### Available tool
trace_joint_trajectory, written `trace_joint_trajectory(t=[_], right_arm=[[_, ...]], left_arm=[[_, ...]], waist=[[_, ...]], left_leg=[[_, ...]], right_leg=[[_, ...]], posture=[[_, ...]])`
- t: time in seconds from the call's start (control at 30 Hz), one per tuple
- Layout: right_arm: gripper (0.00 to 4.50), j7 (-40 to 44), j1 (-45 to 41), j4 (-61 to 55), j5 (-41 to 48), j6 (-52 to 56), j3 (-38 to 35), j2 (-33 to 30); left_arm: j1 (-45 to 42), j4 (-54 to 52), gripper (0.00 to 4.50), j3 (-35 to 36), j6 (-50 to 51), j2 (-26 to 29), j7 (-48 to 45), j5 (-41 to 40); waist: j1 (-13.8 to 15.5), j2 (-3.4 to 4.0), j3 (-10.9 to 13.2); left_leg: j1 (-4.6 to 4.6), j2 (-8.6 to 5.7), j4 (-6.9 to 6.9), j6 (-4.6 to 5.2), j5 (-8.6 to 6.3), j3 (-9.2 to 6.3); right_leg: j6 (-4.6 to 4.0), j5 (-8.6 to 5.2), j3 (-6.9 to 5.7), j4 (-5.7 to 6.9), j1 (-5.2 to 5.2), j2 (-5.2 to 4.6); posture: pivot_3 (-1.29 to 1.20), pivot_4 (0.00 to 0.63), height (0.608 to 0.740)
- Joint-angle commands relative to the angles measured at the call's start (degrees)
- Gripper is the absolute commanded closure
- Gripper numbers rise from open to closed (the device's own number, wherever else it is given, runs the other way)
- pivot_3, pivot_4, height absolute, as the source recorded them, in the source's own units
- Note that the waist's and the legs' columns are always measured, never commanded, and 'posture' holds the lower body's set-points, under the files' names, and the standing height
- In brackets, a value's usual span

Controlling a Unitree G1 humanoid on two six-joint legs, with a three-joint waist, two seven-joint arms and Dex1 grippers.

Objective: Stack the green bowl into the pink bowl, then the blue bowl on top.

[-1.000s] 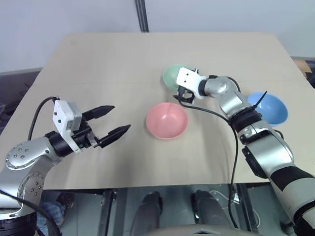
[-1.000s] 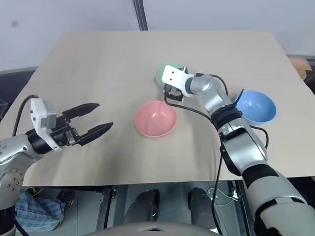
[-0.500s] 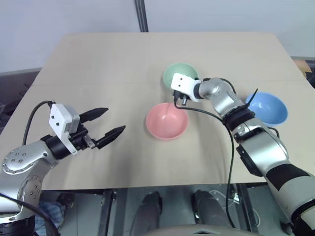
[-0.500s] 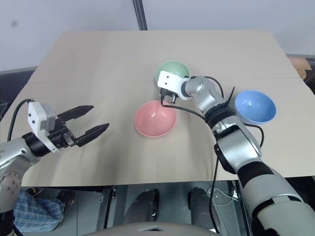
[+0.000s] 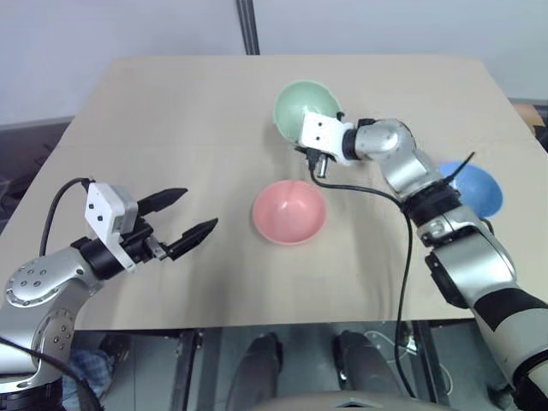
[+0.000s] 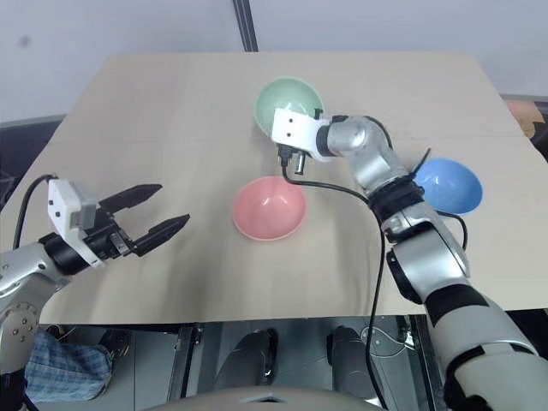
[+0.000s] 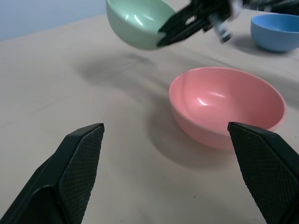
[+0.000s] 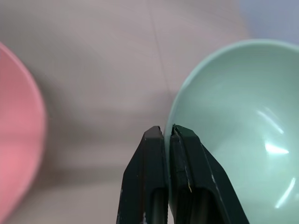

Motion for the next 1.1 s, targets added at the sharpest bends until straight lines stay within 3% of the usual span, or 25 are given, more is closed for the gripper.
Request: trace_joint_trajectory(t=[0.03,0.23,0.43,0.57,0.63,0.83,1.1], right_arm=[[4.46,6.65,3.4,-14.38,6.27,2.23,-2.36,-3.22],[4.46,16.96,13.71,-36.28,13.42,11.91,0.12,-11.23],[4.46,18.66,18.54,-47.56,14.7,18.68,3.27,-13.97],[3.12,17.83,18.5,-50.79,16.57,21.82,2.96,-13.22],[2.18,16.27,17.81,-51.4,17.15,24.24,2.29,-12.45],[2.18,13.86,18.64,-50.65,19.21,29.04,-3.7,-16.98],[2.18,4.29,23.69,-39.46,12.33,27.81,-11.53,-28.3]], left_arm=[[-0.34,-1.53,0.0,0.71,-0.7,0.47,-0.46,-0.52],[-2.81,0.59,0.0,-0.56,-0.18,0.55,-1.44,-1.23],[-5.39,2.76,0.0,-2.69,-0.13,1.43,-3.48,-0.71],[-7.61,4.1,0.0,-3.57,0.21,1.47,-3.87,-1.0],[-7.97,4.51,0.0,-3.93,0.16,1.54,-4.32,-0.86],[-8.77,4.25,0.0,-4.77,-0.29,1.07,-4.85,-0.95],[-13.24,3.33,0.0,-8.1,0.06,0.05,-6.17,-2.78]], waist=[[0.02,0.0,0.0],[0.41,-0.01,0.0],[0.14,-0.01,0.0],[0.38,-0.02,-0.01],[0.37,-0.03,-0.01],[0.84,-0.04,0.0],[1.85,-0.06,0.01]], left_leg=[[0.0,0.0,0.0,0.0,0.0,0.01],[0.02,0.0,0.03,0.0,0.0,-0.02],[0.1,0.03,0.05,0.0,0.0,0.0],[0.1,0.04,0.09,0.0,0.0,-0.04],[0.09,0.02,0.1,0.0,0.0,-0.03],[0.06,0.01,0.1,0.0,0.0,-0.04],[0.05,-0.05,0.11,0.0,0.0,-0.01]], right_leg=[[0.0,0.0,0.0,0.0,0.0,-0.01],[0.0,0.0,-0.02,0.02,0.04,-0.01],[0.0,0.0,-0.03,0.06,0.07,0.02],[0.0,0.0,-0.06,0.07,0.09,0.04],[0.01,0.0,-0.06,0.05,0.1,0.02],[0.0,0.0,-0.07,0.01,0.1,0.0],[0.0,0.0,-0.08,-0.03,0.14,-0.05]], posture=[[0.0,0.15,0.74],[0.0,0.15,0.74],[0.0,0.15,0.74],[0.0,0.15,0.74],[0.0,0.15,0.74],[0.0,0.15,0.74],[0.0,0.15,0.74]])
